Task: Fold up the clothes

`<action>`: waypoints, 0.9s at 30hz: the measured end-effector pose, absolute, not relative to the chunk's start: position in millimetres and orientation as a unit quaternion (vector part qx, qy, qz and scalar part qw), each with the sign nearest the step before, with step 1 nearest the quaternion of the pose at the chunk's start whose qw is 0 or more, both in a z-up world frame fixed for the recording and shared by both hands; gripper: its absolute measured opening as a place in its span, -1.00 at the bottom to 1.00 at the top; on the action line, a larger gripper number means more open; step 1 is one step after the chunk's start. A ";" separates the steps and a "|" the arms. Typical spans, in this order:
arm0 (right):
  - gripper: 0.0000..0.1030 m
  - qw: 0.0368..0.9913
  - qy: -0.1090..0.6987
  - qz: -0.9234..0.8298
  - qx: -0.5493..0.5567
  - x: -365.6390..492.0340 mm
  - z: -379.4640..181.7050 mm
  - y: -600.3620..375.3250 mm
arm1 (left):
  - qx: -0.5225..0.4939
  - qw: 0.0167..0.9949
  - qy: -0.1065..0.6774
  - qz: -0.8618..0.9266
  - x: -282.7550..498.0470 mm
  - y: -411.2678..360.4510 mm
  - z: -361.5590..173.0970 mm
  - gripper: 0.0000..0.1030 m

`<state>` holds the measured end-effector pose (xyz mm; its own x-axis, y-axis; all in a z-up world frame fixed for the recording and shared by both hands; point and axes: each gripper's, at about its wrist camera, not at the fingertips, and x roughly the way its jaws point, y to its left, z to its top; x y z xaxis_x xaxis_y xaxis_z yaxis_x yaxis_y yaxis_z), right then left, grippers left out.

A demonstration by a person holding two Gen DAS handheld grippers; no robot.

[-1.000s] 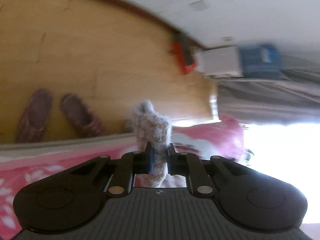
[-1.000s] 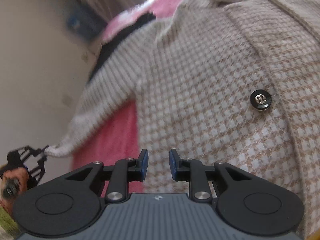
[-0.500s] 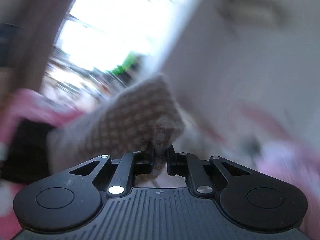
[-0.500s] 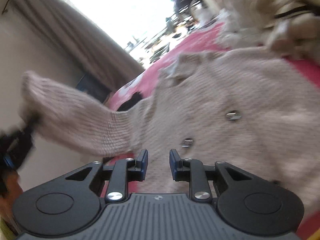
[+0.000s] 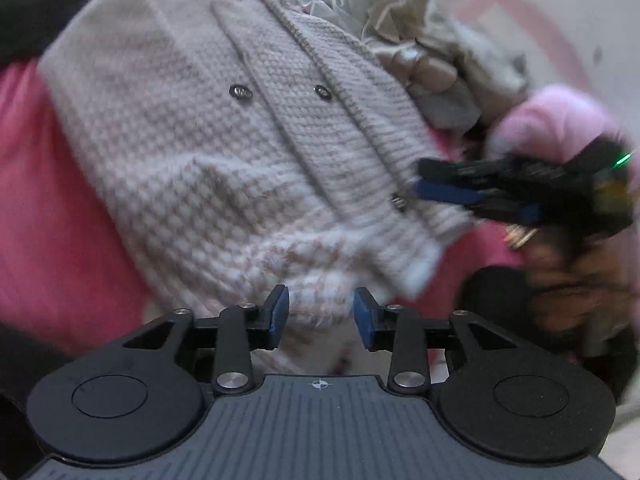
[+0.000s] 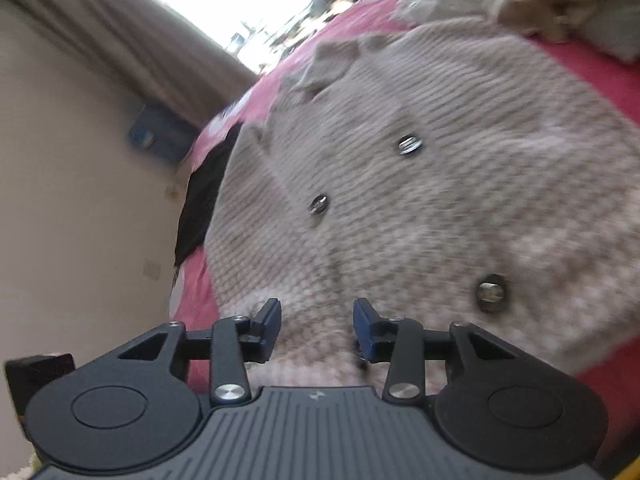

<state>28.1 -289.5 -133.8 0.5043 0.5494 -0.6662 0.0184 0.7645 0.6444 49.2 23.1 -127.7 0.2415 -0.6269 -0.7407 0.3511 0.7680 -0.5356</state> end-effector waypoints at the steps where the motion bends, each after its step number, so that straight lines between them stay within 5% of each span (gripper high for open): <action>1: -0.16 0.805 0.484 0.169 0.300 32.4 -139.4 -283.2 | -0.151 0.771 0.533 -0.314 49.8 27.8 -125.7 -0.26; 6: -0.15 0.779 0.547 0.166 0.256 41.6 -165.5 -257.0 | -0.210 0.754 0.548 -0.295 54.3 40.4 -125.1 -0.20; 19: -0.17 0.738 0.582 0.169 0.297 52.6 -196.5 -248.5 | 0.219 0.817 0.390 -0.364 -11.1 -52.9 -127.1 -0.12; 21: -0.70 0.745 0.578 0.167 0.288 49.7 -194.9 -245.0 | 0.216 0.821 0.399 -0.346 -5.5 -54.3 -135.5 -0.32; 24: -0.82 0.768 0.556 0.168 0.269 42.1 -181.4 -244.1 | 0.193 0.830 0.396 -0.342 -8.4 -51.2 -130.4 -0.76; 27: -0.83 0.787 0.532 0.170 0.262 30.6 -163.4 -251.0 | 0.197 0.839 0.370 -0.347 -20.4 -49.5 -117.9 -0.82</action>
